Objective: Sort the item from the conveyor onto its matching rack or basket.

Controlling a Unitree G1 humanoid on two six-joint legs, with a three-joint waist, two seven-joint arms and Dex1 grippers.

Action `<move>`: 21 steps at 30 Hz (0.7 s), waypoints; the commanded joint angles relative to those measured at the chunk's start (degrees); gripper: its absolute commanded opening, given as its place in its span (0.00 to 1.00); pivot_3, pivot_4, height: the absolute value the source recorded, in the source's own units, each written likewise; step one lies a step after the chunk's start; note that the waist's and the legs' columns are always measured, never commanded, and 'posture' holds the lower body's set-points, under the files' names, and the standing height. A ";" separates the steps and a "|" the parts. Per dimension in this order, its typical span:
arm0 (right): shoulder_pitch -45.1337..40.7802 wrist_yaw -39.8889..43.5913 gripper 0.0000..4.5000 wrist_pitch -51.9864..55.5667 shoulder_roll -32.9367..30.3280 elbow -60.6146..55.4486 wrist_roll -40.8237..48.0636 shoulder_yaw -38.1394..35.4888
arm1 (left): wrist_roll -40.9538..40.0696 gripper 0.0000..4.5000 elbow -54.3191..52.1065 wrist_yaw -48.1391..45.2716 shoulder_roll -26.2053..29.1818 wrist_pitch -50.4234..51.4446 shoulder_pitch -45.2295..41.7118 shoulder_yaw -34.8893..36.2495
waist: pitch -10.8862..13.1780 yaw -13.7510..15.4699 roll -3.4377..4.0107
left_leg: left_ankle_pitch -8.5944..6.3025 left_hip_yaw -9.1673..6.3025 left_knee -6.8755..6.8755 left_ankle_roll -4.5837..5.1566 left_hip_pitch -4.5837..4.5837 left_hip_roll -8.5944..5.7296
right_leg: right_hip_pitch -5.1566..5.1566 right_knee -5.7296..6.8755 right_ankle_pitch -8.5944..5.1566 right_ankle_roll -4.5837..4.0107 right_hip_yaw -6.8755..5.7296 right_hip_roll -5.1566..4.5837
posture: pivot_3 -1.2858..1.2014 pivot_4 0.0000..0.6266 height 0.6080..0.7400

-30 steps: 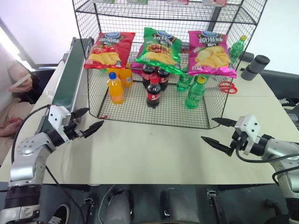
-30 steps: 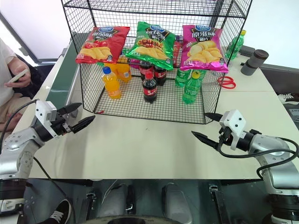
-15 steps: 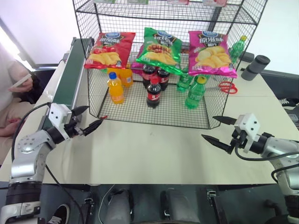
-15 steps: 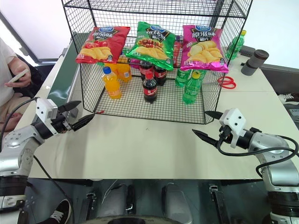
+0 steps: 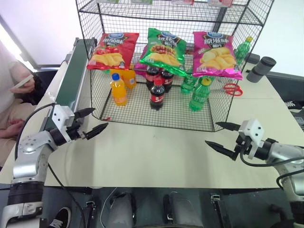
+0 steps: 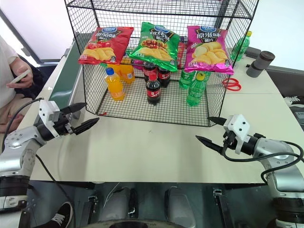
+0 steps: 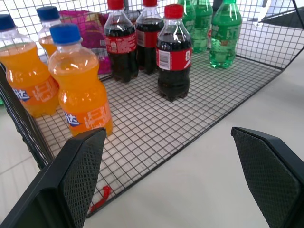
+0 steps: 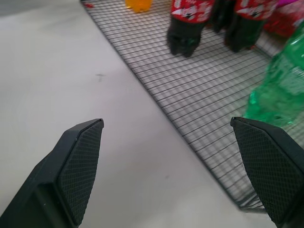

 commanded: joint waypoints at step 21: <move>-1.11 -2.89 0.99 -7.83 0.15 0.72 -1.07 -2.92 | 1.78 1.00 7.49 -4.54 0.00 -8.26 -5.87 -1.13 | 0.00 -0.10 0.00 | 0.01 0.01 0.06 -0.02 0.02 -0.01 | 0.04 0.04 0.00 0.01 -0.01 0.05 | 0.52 0.24 1.00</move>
